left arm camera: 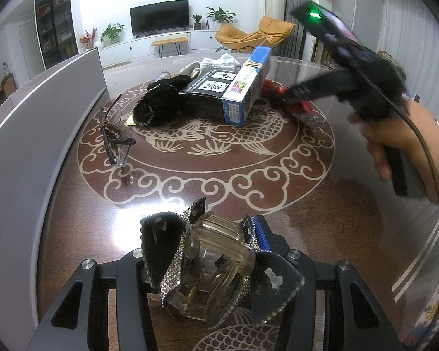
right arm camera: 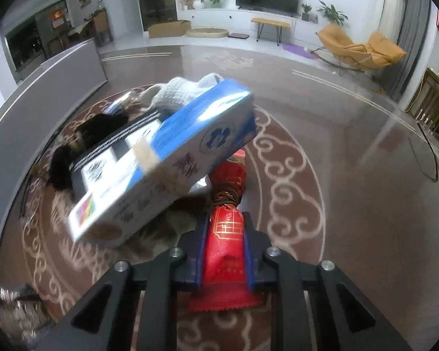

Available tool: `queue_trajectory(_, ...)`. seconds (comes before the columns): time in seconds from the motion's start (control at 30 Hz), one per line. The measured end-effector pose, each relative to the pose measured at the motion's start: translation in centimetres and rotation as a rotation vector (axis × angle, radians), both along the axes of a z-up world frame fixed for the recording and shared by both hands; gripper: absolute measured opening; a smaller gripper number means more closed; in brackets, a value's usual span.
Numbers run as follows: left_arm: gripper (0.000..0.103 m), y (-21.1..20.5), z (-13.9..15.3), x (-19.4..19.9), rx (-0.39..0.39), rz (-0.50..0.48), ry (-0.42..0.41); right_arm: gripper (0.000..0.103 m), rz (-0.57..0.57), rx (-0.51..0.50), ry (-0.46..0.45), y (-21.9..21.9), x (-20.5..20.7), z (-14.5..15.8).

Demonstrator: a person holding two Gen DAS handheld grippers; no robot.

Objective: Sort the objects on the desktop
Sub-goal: 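Reach the right tool to the red wrapped candy and grasp it, then carry the red candy with the right tool into the bin while the left tool carries the bow clip there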

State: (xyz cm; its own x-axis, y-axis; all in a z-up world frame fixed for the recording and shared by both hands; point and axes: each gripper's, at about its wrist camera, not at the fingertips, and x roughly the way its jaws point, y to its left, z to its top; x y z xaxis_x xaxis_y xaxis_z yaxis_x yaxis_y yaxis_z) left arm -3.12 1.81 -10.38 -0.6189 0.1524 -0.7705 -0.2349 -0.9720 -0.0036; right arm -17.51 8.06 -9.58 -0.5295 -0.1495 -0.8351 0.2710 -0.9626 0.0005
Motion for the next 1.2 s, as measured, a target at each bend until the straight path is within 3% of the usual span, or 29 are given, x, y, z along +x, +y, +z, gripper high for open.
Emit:
queue_trajectory(0.2,0.05,0.0,0.0,0.0,0.001,0.0,0.0,0.022,0.021,-0.071,-0.008,1.9,8.4,-0.2)
queue_trajectory(0.3,0.05,-0.1,0.0,0.1,0.016,-0.007,0.001,0.022,0.023,-0.162,-0.035,4.6,14.3,-0.2)
queue_trajectory(0.4,0.05,-0.2,0.0,0.1,0.033,-0.009,-0.001,0.024,0.004,-0.189,-0.062,6.7,17.2,-0.1)
queue_trajectory(0.47,0.05,-0.2,0.1,0.1,0.043,-0.012,-0.005,0.031,-0.002,-0.179,-0.089,7.3,17.7,0.1)
queue_trajectory(0.6,0.049,-0.9,0.4,0.9,0.061,-0.027,-0.013,0.076,0.047,-0.106,-0.108,5.9,16.0,0.8)
queue_trajectory(0.63,0.049,-1.2,0.6,1.2,0.071,-0.032,-0.006,0.077,0.062,-0.089,-0.123,5.4,15.4,0.7)
queue_trajectory(0.77,0.049,-3.0,1.6,2.4,0.102,-0.04,0.018,0.076,0.109,0.005,-0.186,4.1,15.5,0.2)
queue_trajectory(0.8,0.049,-3.3,1.7,2.5,0.112,-0.039,0.017,0.065,0.12,0.01,-0.196,4.1,15.9,0.1)
queue_trajectory(0.87,0.049,-3.6,1.9,2.7,0.133,-0.036,0.013,0.032,0.126,0.025,-0.176,4.1,16.7,0.2)
queue_trajectory(0.9,0.049,-3.8,2.2,2.8,0.142,-0.034,0.013,0.024,0.119,0.009,-0.177,4.5,16.8,0.5)
queue_trajectory(1.07,0.049,-4.5,5.4,4.5,0.208,-0.027,0.045,0.022,0.055,-0.154,-0.153,6.5,17.9,3.2)
queue_trajectory(1.2,0.049,-7.2,8.9,5.0,0.287,0.011,0.073,0.022,0.076,-0.221,-0.096,4.7,18.8,7.2)
